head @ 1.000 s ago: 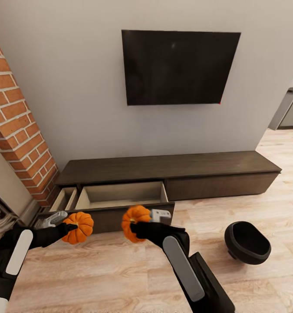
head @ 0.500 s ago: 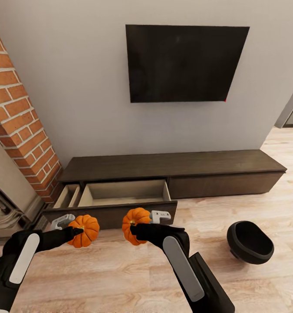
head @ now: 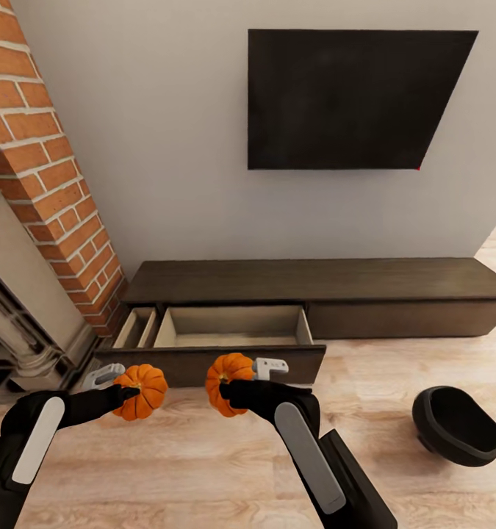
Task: Place each of the two pumpkins and all three candles from the living room inside a cabinet in the living room (use any cabinet), then make sure every cabinet is closed, and position the cauldron so it is next to a table in the living room.
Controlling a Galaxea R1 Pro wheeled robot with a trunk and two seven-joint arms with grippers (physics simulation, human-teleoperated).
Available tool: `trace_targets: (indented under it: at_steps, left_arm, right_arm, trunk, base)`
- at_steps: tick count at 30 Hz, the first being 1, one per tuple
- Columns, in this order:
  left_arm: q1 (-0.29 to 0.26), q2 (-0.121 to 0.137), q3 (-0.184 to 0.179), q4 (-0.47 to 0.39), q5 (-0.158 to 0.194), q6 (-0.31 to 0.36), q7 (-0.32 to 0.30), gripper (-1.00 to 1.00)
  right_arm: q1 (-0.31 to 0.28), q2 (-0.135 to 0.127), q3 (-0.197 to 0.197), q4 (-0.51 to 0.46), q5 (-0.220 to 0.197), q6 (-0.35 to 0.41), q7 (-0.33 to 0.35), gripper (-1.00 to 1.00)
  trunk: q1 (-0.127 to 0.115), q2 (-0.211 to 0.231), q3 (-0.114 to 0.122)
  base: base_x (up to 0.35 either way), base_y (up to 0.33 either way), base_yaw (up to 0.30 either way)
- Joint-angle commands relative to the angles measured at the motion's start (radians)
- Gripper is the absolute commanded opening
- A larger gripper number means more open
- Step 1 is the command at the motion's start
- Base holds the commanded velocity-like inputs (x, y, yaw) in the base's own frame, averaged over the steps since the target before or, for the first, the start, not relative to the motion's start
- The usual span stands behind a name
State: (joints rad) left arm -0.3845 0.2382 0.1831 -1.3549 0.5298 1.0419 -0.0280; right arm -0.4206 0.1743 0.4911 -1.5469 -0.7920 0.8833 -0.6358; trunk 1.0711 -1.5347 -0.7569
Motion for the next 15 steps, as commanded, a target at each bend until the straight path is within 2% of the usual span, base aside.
trace_targets:
  at_steps: [1,11,15]
  left_arm:
    - [-0.001,0.0,0.001,-0.001,-0.002,0.004,-0.003,-1.0]
    - [0.001,0.002,0.002,-0.003,-0.002,0.004,-0.004,-1.0]
    - [0.001,0.001,0.002,-0.003,-0.002,0.004,-0.004,-1.0]
  right_arm:
    - [0.0,0.0,0.003,-0.001,-0.011,0.0,-0.01,-1.0]
    - [0.0,0.0,0.006,0.001,-0.01,-0.001,-0.003,-1.0]
    - [0.0,0.0,0.005,-0.001,-0.012,0.0,0.0,-1.0]
  trunk:
    - [0.0,0.0,-0.001]
    - [0.0,0.0,-0.004]
    - [0.0,0.0,-0.005]
  base:
    - [0.299,0.159,-0.022]
    - [0.274,0.232,-0.21]
    - [0.23,0.194,-0.073]
